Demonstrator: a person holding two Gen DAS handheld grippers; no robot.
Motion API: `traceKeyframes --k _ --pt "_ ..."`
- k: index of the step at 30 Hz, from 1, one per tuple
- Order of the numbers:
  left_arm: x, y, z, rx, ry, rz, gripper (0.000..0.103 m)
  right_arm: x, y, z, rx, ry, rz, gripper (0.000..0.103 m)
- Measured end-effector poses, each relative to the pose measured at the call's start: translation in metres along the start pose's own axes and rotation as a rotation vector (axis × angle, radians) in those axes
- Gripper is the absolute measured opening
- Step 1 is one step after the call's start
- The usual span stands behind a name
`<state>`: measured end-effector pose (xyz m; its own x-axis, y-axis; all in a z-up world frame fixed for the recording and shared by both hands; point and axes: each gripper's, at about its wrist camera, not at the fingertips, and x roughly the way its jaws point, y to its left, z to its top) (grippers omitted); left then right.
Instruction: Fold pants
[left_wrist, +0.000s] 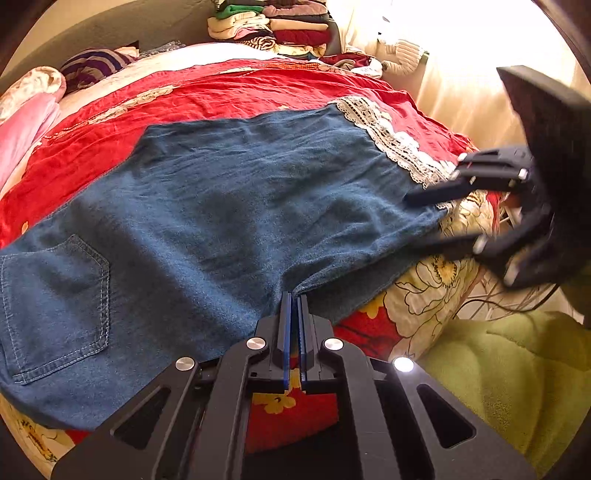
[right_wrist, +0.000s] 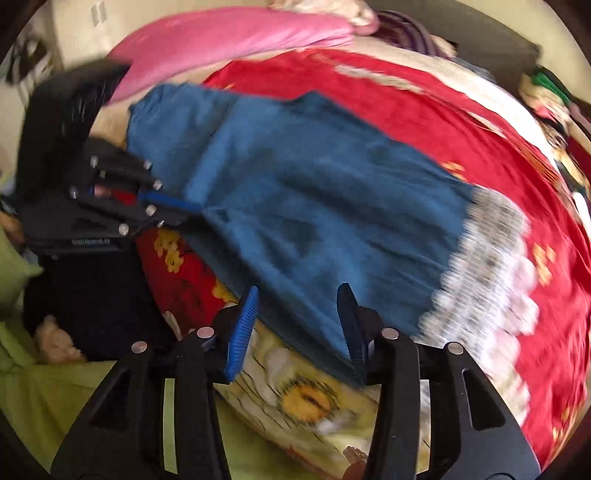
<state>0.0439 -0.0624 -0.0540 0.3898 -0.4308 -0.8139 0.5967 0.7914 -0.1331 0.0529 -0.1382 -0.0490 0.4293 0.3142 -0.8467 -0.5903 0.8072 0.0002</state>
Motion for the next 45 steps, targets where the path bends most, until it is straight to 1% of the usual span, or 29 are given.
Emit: traceKeyframes --k 1,3,4,6,9,12,14,15,17,18,20,21,22,24,25,26,28,30,33,34,36,37,38,40,42,43,44,45 --pt "0.0 0.0 0.0 0.001 0.001 -0.003 0.003 0.007 0.005 0.001 -0.029 0.002 -0.01 0.037" --pt "0.0 -0.001 0.0 0.005 0.006 -0.007 0.003 0.019 0.007 0.002 -0.062 0.045 -0.046 0.01" --pt "-0.002 -0.002 -0.001 0.012 0.011 -0.02 0.003 0.022 0.005 0.003 -0.063 0.054 -0.041 0.0" --pt "-0.006 -0.004 -0.002 0.03 0.017 -0.033 0.003 0.013 0.002 -0.004 -0.062 0.055 0.004 0.0" --pt "-0.014 -0.007 -0.005 0.077 0.02 -0.056 0.003 0.0 0.001 -0.014 -0.095 0.04 0.034 0.0" --pt "-0.007 -0.005 -0.009 0.084 0.064 -0.055 0.006 0.012 0.005 -0.018 -0.089 0.071 0.043 0.002" --pt "-0.001 -0.002 -0.012 0.068 0.091 -0.053 0.008 0.016 0.001 -0.017 -0.071 0.078 0.058 0.005" --pt "-0.001 -0.001 -0.012 0.06 0.093 -0.056 0.011 0.014 -0.002 -0.014 -0.055 0.077 0.081 0.008" --pt "-0.01 0.003 -0.012 0.03 0.08 -0.094 0.024 0.004 -0.01 -0.013 -0.021 0.064 0.109 0.033" --pt "-0.016 0.005 -0.012 0.019 0.062 -0.1 0.027 -0.002 -0.014 -0.013 -0.011 0.046 0.111 0.036" --pt "-0.032 0.014 -0.005 -0.006 0.016 -0.093 0.041 -0.023 -0.032 -0.011 0.038 -0.02 0.11 0.038" --pt "-0.039 0.02 0.0 -0.022 -0.009 -0.076 0.046 -0.031 -0.043 -0.009 0.073 -0.052 0.097 0.04" --pt "-0.045 0.028 0.006 -0.043 -0.036 -0.055 0.052 -0.04 -0.062 -0.006 0.144 -0.095 0.061 0.044" --pt "-0.052 0.044 0.019 -0.09 -0.078 -0.011 0.058 -0.048 -0.09 -0.005 0.25 -0.139 0.008 0.045" --pt "-0.055 0.055 0.028 -0.125 -0.101 0.014 0.062 -0.052 -0.109 -0.003 0.324 -0.161 -0.031 0.045" --pt "-0.056 0.063 0.036 -0.152 -0.119 0.026 0.064 -0.055 -0.129 -0.002 0.402 -0.179 -0.066 0.045" --pt "-0.057 0.077 0.052 -0.197 -0.152 0.037 0.069 -0.055 -0.156 -0.002 0.493 -0.2 -0.07 0.045" --pt "-0.053 0.085 0.066 -0.21 -0.164 0.055 0.071 -0.047 -0.178 0.0 0.551 -0.201 -0.063 0.045" --pt "-0.036 0.101 0.087 -0.229 -0.152 0.064 0.072 -0.025 -0.205 0.009 0.597 -0.179 -0.025 0.045" --pt "-0.028 0.109 0.093 -0.238 -0.138 0.068 0.072 -0.016 -0.213 0.012 0.606 -0.173 0.009 0.045" --pt "-0.013 0.116 0.104 -0.249 -0.118 0.078 0.072 -0.002 -0.221 0.013 0.63 -0.16 0.025 0.045" --pt "-0.005 0.12 0.11 -0.251 -0.107 0.078 0.072 0.007 -0.228 0.014 0.64 -0.152 0.05 0.045" --pt "0.002 0.123 0.113 -0.246 -0.1 0.074 0.072 0.014 -0.231 0.013 0.649 -0.146 0.051 0.045" --pt "0.017 0.128 0.119 -0.236 -0.082 0.065 0.072 0.029 -0.238 0.011 0.666 -0.135 0.081 0.045" --pt "0.034 0.134 0.122 -0.24 -0.06 0.041 0.074 0.035 -0.239 0.008 0.672 -0.145 0.096 0.046" --pt "0.041 0.136 0.122 -0.247 -0.049 0.026 0.077 0.036 -0.238 0.008 0.664 -0.155 0.103 0.046" --pt "0.048 0.138 0.122 -0.257 -0.032 0.011 0.074 0.036 -0.236 0.009 0.648 -0.159 0.101 0.039" --pt "0.056 0.14 0.12 -0.272 -0.01 0.0 0.069 0.033 -0.235 0.008 0.64 -0.162 0.107 0.036"
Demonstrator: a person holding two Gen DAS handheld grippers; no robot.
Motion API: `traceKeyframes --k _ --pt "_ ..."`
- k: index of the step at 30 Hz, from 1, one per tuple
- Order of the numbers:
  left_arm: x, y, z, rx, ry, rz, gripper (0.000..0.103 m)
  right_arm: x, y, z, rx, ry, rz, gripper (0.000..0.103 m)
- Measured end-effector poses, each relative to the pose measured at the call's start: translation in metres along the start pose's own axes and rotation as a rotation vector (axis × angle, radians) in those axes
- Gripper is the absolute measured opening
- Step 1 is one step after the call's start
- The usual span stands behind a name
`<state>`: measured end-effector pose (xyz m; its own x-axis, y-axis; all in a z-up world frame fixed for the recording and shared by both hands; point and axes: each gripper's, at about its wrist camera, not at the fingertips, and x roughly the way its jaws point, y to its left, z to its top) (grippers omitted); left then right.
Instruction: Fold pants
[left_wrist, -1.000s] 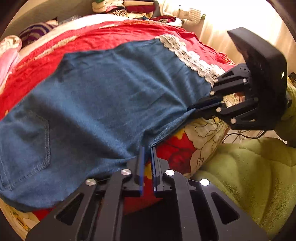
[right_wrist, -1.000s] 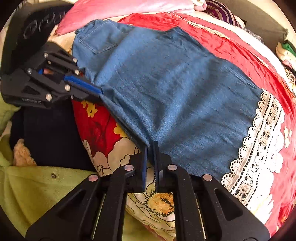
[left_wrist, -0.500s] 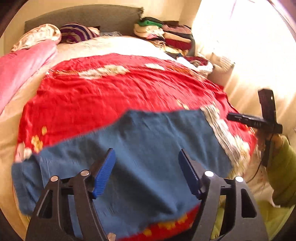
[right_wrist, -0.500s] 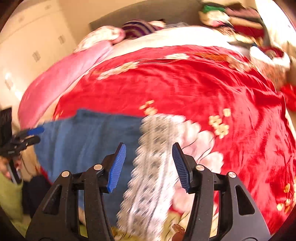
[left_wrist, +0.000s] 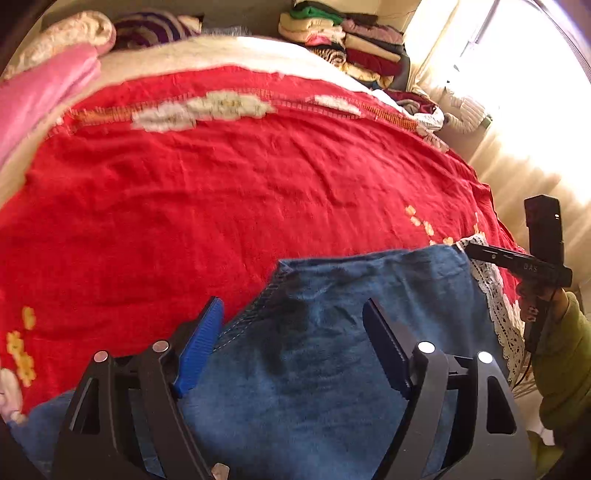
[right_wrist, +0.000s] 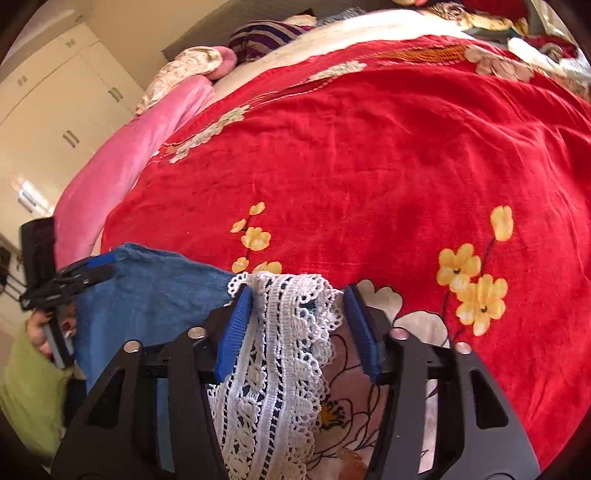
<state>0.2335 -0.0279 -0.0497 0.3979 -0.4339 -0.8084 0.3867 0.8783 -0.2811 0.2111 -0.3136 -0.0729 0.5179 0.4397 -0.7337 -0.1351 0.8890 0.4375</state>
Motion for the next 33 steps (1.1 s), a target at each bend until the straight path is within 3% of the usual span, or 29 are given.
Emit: traceKeyframes --k 1,2,5,9,13,15,20,24,25,29,33 --pt "0.007 0.001 -0.001 -0.018 0.024 0.003 0.043 -0.001 0.0 -0.001 -0.003 0.001 0.014 0.029" --pt "0.01 0.0 -0.003 -0.028 0.028 0.004 0.023 -0.001 0.001 -0.002 -0.009 0.002 0.025 0.021" --pt "0.006 -0.006 -0.003 -0.028 0.012 -0.009 0.011 -0.006 0.005 -0.004 -0.035 -0.027 0.045 0.014" --pt "-0.018 -0.009 0.012 -0.015 -0.07 -0.008 0.011 -0.03 0.017 0.011 -0.099 -0.128 0.049 0.013" --pt "-0.02 -0.012 0.033 0.014 -0.092 0.041 0.011 -0.03 0.026 0.044 -0.158 -0.175 0.002 0.013" --pt "-0.015 -0.01 0.04 0.003 -0.086 0.06 0.01 -0.019 0.027 0.057 -0.183 -0.164 -0.031 0.013" --pt "0.018 0.006 0.038 -0.028 -0.041 0.13 0.01 0.031 0.02 0.067 -0.216 -0.036 -0.139 0.017" --pt "0.021 0.016 0.026 -0.081 -0.036 0.102 0.021 0.04 0.013 0.057 -0.196 -0.014 -0.19 0.027" --pt "0.014 0.016 0.023 -0.09 -0.047 0.102 0.025 0.031 0.012 0.057 -0.181 -0.04 -0.197 0.034" --pt "-0.026 0.014 0.01 -0.083 -0.128 0.118 0.038 -0.018 0.007 0.049 -0.114 -0.131 -0.181 0.04" --pt "-0.063 0.014 -0.009 -0.092 -0.172 0.158 0.054 -0.062 0.007 0.02 -0.086 -0.156 -0.154 0.045"
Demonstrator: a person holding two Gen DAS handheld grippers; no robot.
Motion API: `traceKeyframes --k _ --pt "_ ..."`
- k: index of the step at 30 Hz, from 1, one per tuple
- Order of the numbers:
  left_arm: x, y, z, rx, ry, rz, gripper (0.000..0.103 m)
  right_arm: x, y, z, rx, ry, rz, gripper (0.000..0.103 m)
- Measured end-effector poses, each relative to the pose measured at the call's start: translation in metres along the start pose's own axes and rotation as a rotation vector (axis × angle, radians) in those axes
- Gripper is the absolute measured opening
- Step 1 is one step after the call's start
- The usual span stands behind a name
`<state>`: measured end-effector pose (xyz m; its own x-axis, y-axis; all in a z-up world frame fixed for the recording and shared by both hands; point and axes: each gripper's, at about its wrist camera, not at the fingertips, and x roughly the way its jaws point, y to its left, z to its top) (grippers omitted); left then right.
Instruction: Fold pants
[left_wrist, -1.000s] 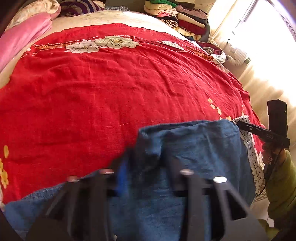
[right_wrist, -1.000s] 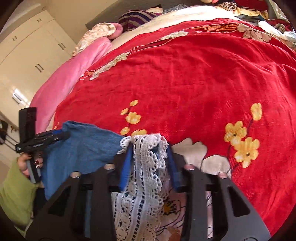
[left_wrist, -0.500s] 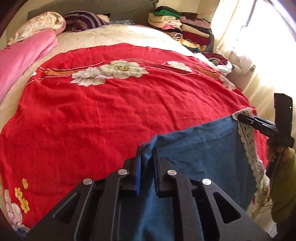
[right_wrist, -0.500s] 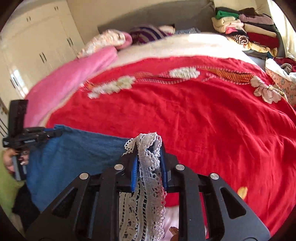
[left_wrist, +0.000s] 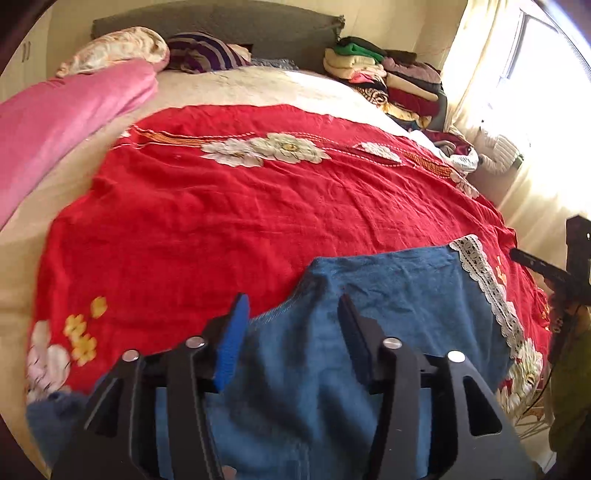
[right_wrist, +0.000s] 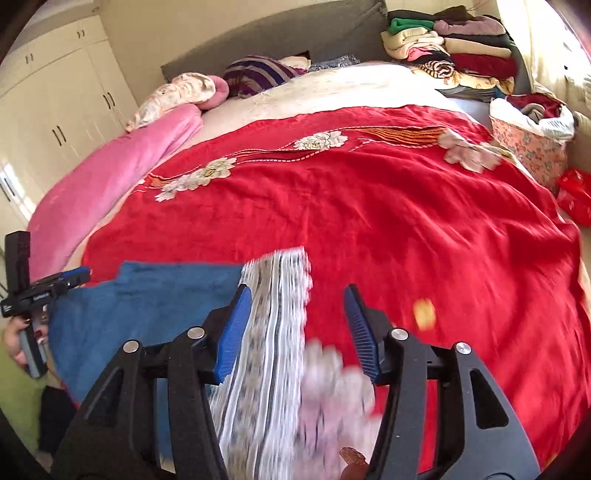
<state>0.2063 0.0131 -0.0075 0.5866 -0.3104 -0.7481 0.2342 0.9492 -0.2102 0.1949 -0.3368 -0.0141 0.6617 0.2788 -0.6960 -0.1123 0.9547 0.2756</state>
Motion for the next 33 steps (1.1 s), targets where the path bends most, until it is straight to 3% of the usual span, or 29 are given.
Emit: traceKeyframes --k 5,7,16,18,20,25,26,27,28,33 --pt "-0.049 0.013 -0.033 -0.025 -0.031 0.033 0.066 -0.022 0.003 -0.034 0.038 0.044 0.035 0.049" --pt "-0.068 0.022 -0.046 -0.043 -0.054 0.085 0.073 -0.022 0.006 -0.046 0.045 0.071 0.045 0.049" --pt "-0.139 0.079 -0.098 -0.191 -0.118 0.246 0.078 0.007 0.019 -0.088 0.058 0.184 0.045 0.052" --pt "-0.141 0.093 -0.108 -0.251 -0.113 0.25 0.088 0.012 0.027 -0.093 0.038 0.196 0.043 0.045" --pt "-0.137 0.102 -0.114 -0.302 -0.101 0.249 0.088 0.013 0.035 -0.094 0.008 0.201 0.046 0.025" --pt "-0.107 0.115 -0.12 -0.369 -0.036 0.236 0.088 0.007 0.04 -0.092 -0.012 0.181 0.035 0.021" --pt "-0.101 0.115 -0.121 -0.376 -0.041 0.23 0.075 0.005 0.038 -0.093 -0.012 0.179 0.031 0.021" --pt "-0.096 0.114 -0.122 -0.378 -0.048 0.22 0.054 0.004 0.038 -0.093 -0.013 0.178 0.027 0.021" --pt "-0.094 0.114 -0.122 -0.382 -0.051 0.215 0.042 0.003 0.039 -0.093 -0.02 0.175 0.018 0.021" --pt "-0.107 0.121 -0.125 -0.374 -0.081 0.26 0.04 -0.002 0.039 -0.092 -0.052 0.175 -0.013 0.021"
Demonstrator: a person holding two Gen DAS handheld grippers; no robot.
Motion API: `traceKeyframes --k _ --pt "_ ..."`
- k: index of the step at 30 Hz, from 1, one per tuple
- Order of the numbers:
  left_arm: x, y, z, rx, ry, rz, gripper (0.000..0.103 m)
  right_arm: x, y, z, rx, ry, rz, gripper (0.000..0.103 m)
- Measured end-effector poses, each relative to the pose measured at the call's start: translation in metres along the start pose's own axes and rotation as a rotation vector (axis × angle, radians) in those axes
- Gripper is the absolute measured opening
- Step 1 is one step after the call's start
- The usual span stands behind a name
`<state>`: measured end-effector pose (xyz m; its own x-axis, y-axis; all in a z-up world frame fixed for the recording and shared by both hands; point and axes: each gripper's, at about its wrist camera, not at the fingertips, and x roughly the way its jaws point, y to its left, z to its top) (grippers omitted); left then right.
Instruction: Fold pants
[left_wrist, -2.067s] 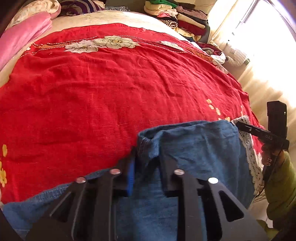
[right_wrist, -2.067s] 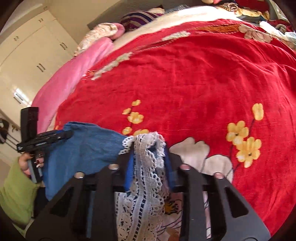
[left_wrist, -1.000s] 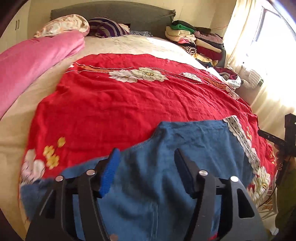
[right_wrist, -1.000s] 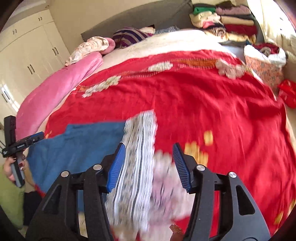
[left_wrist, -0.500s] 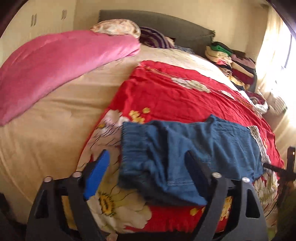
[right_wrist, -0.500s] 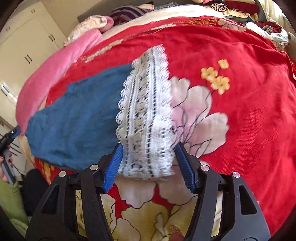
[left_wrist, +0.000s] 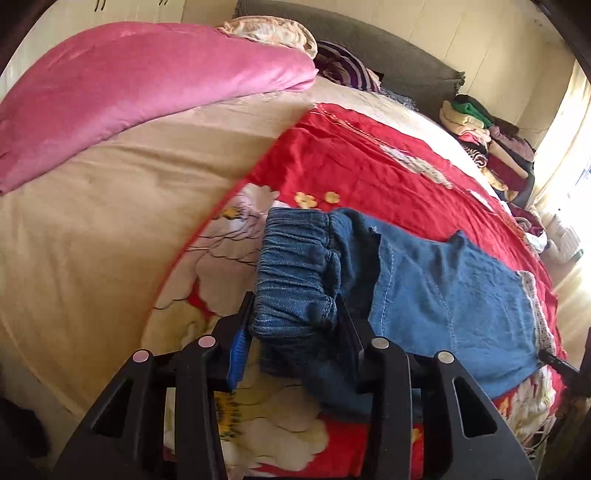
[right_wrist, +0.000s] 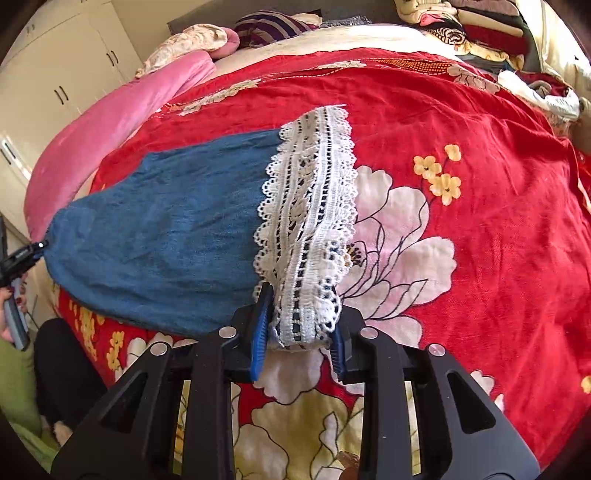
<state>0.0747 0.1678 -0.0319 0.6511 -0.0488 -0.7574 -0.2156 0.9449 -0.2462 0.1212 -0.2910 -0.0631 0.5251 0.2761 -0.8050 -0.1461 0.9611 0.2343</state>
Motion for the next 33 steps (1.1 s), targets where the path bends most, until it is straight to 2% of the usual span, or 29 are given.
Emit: traceKeyframes --k 4,6,8,9,11,13,14,17,20,24,26,33 --pt "0.014 -0.004 -0.004 0.037 0.024 0.034 0.047 0.011 0.001 0.0 0.0 0.025 -0.025 0.023" --pt "0.012 -0.002 -0.004 0.021 0.021 0.035 0.052 0.011 0.0 -0.001 0.006 0.024 -0.024 0.025" --pt "0.004 -0.002 -0.001 0.011 0.008 0.03 0.059 0.007 -0.001 0.0 0.008 0.024 -0.033 0.034" --pt "-0.005 -0.004 0.001 0.019 -0.013 0.038 0.061 0.003 -0.002 0.001 0.008 0.017 -0.042 0.035" --pt "-0.023 -0.01 0.003 0.051 -0.06 0.051 0.064 -0.008 -0.003 0.003 0.008 -0.008 -0.049 0.035" --pt "-0.038 -0.019 0.005 0.081 -0.098 0.046 0.077 -0.021 -0.003 0.007 0.002 -0.049 -0.063 0.038" --pt "-0.044 -0.024 0.005 0.094 -0.112 0.036 0.077 -0.025 -0.003 0.009 -0.003 -0.064 -0.069 0.043" --pt "-0.056 -0.048 0.006 0.146 -0.131 -0.003 0.078 -0.039 0.007 0.015 -0.04 -0.121 -0.07 0.045" --pt "-0.055 -0.08 0.008 0.217 -0.12 -0.053 0.085 -0.041 0.027 0.02 -0.096 -0.145 -0.032 0.05" --pt "-0.038 -0.124 0.005 0.33 -0.077 -0.08 0.086 -0.027 0.06 0.024 -0.174 -0.136 0.029 0.053" --pt "-0.025 -0.145 0.002 0.381 -0.047 -0.1 0.09 -0.018 0.074 0.026 -0.2 -0.126 0.054 0.054" --pt "0.027 -0.205 -0.015 0.519 0.072 -0.141 0.09 0.009 0.101 0.024 -0.246 -0.074 0.082 0.055"
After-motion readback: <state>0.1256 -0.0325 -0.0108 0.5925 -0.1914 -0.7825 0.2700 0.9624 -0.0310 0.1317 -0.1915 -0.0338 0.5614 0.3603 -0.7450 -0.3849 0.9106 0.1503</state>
